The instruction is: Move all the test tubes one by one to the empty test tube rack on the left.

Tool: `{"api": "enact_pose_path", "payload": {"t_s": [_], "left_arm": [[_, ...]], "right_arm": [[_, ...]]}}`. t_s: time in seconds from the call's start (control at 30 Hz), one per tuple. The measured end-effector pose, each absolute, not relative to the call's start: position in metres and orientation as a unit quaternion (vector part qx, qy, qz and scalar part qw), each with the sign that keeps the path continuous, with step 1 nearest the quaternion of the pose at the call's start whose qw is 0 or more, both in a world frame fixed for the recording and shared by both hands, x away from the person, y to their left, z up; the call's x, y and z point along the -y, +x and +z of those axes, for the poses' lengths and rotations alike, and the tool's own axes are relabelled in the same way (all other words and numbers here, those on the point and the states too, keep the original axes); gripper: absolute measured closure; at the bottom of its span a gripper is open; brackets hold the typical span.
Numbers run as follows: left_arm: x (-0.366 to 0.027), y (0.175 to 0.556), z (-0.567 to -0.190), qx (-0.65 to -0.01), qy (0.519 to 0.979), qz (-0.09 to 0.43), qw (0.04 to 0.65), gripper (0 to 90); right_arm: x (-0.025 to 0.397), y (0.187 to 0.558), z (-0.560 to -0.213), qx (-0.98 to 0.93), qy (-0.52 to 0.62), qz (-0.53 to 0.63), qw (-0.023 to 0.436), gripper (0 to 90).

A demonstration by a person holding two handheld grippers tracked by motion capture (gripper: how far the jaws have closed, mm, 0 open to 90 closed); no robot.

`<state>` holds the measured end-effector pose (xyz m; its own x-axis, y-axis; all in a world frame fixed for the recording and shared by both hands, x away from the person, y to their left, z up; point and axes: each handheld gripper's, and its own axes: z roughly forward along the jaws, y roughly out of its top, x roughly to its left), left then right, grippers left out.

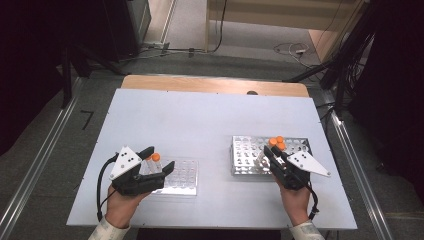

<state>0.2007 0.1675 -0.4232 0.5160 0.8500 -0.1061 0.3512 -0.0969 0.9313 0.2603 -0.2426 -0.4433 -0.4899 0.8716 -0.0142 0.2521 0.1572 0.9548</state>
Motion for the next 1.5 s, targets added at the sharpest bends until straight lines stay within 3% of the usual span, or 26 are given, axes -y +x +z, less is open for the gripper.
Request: {"api": "enact_pose_path", "payload": {"t_s": [0.6, 1.23, 1.5], "left_arm": [[-0.166, 0.200, -0.423, -0.426, 0.701, 0.240, 0.519, 21.1], [-0.149, 0.197, -0.426, -0.411, 0.711, 0.234, 0.520, 22.9], [-0.125, 0.196, -0.429, -0.387, 0.729, 0.221, 0.520, 26.6]], "right_arm": [[0.231, 0.236, -0.425, -0.701, 0.364, 0.542, 0.286, 72.0], [0.184, 0.212, -0.432, -0.758, 0.292, 0.537, 0.226, 72.2], [0.172, 0.214, -0.441, -0.772, 0.285, 0.527, 0.213, 72.2]]}}
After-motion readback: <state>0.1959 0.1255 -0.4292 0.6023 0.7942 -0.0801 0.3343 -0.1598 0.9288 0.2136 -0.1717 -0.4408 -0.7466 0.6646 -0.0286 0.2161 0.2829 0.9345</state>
